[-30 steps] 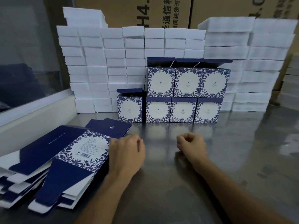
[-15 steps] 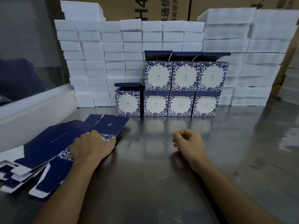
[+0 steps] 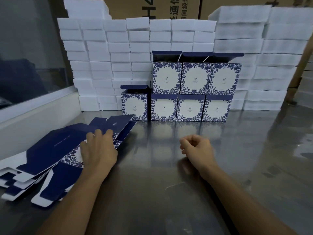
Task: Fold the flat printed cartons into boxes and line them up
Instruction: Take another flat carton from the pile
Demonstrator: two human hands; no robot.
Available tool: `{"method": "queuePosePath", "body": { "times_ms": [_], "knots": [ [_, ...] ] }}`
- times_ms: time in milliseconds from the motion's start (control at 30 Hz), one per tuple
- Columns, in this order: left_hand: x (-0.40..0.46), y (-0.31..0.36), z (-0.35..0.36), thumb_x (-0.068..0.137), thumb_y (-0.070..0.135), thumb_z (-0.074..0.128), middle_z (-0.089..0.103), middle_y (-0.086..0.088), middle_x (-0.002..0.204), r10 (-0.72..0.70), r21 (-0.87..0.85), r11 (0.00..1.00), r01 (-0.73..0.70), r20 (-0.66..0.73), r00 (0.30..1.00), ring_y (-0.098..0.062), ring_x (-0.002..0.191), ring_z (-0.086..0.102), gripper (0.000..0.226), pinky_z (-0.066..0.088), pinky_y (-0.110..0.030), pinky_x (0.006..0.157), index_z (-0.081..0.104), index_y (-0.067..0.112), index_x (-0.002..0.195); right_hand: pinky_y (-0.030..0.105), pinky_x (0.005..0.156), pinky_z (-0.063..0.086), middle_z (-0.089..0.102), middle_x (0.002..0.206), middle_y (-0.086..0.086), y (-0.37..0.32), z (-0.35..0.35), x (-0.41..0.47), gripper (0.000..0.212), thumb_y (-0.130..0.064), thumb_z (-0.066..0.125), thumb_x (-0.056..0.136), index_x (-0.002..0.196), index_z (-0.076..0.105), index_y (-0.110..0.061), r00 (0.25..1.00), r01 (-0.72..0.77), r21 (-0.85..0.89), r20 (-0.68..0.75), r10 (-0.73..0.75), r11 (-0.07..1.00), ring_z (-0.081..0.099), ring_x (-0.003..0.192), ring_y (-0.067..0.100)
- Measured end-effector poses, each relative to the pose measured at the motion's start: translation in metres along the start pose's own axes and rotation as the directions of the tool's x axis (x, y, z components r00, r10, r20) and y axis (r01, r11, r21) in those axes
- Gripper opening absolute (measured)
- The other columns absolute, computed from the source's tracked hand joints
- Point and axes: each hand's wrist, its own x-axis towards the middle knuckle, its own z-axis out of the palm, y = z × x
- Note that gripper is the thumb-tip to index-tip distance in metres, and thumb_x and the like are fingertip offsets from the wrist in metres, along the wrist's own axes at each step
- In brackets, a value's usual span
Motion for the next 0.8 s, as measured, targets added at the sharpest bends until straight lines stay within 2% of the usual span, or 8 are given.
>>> {"method": "queuePosePath", "body": {
  "times_ms": [100,200,300,367,467,567,667,800],
  "knots": [
    [-0.009,0.013,-0.004,0.09,0.023,0.065,0.032,-0.009,0.15,0.023,0.051,0.999,-0.017,-0.131,0.991,-0.031,0.136,0.028,0.069,0.03,-0.047,0.105,0.031,0.027,0.15,0.047,0.074,0.059,0.071,0.065,0.003,0.0,0.0,0.0,0.019,-0.017,0.068,0.088,0.069,0.07,-0.017,0.999,0.037,-0.03,0.018,-0.037,0.999,0.067,0.06,0.018],
    [-0.018,0.028,-0.014,0.082,0.01,0.069,0.021,-0.012,0.157,0.03,0.009,1.0,-0.028,-0.29,0.956,-0.034,0.143,0.018,0.079,0.024,-0.053,0.106,0.031,0.024,0.151,0.045,0.071,0.059,0.07,0.062,0.001,-0.003,0.002,-0.001,0.023,-0.016,0.068,0.089,0.067,0.069,-0.018,0.997,0.074,-0.04,0.037,-0.072,0.996,0.066,0.057,0.016],
    [-0.03,0.046,-0.022,0.069,-0.007,0.068,0.035,-0.016,0.152,0.114,-0.034,0.989,-0.147,-0.469,0.876,-0.037,0.138,0.031,0.086,0.027,-0.058,0.099,0.042,0.015,0.147,0.032,0.059,0.053,0.07,0.061,-0.001,-0.01,0.004,-0.007,0.024,-0.017,0.068,0.092,0.068,0.069,-0.016,0.996,0.072,0.03,0.06,-0.073,0.997,0.064,0.054,0.01],
    [-0.039,0.06,-0.024,0.066,-0.008,0.056,0.046,-0.018,0.145,0.207,0.005,0.969,-0.246,-0.559,0.803,-0.037,0.132,0.041,0.08,0.033,-0.058,0.095,0.048,0.012,0.143,0.022,0.055,0.046,0.071,0.066,0.0,-0.024,0.005,-0.015,0.021,-0.031,0.07,0.093,0.078,0.072,-0.015,0.989,-0.009,0.183,0.145,-0.018,0.983,0.063,0.056,0.008],
    [-0.048,0.075,-0.02,0.07,-0.003,0.051,0.053,-0.017,0.138,0.331,0.04,0.925,-0.378,-0.577,0.747,-0.036,0.126,0.05,0.071,0.039,-0.06,0.093,0.053,0.013,0.139,0.026,0.063,0.047,0.073,0.082,0.003,-0.05,0.009,-0.026,0.045,-0.057,0.058,0.081,0.097,0.071,-0.017,0.923,-0.243,0.407,0.375,0.082,0.88,0.067,0.072,0.014],
    [-0.05,0.082,-0.01,0.078,0.001,0.05,0.058,-0.015,0.134,0.444,0.039,0.849,-0.526,-0.592,0.673,-0.035,0.12,0.057,0.055,0.043,-0.059,0.093,0.062,0.013,0.13,0.036,0.08,0.05,0.069,0.102,0.009,-0.066,0.017,-0.037,0.045,-0.048,0.054,0.09,0.111,0.067,-0.012,0.849,-0.394,0.532,0.524,0.074,0.749,0.066,0.093,0.022],
    [-0.048,0.082,-0.006,0.077,0.0,0.049,0.059,-0.015,0.132,0.502,-0.027,0.755,-0.655,-0.619,0.604,-0.033,0.117,0.059,0.053,0.046,-0.053,0.092,0.064,0.01,0.127,0.033,0.08,0.056,0.071,0.119,0.016,-0.069,0.022,-0.043,0.048,-0.041,0.041,0.105,0.131,0.061,-0.006,0.845,-0.427,0.573,0.528,0.083,0.699,0.067,0.102,0.023],
    [-0.045,0.079,-0.005,0.076,0.015,0.055,0.054,-0.005,0.138,0.525,-0.246,0.623,-0.742,-0.571,0.63,-0.022,0.129,0.048,0.069,0.038,-0.041,0.106,0.045,0.012,0.144,0.029,0.065,0.057,0.073,0.101,0.008,-0.063,0.022,-0.034,0.043,-0.034,0.037,0.108,0.13,0.061,-0.006,0.89,-0.434,0.629,0.41,0.2,0.645,0.07,0.083,0.018]
  ]
}}
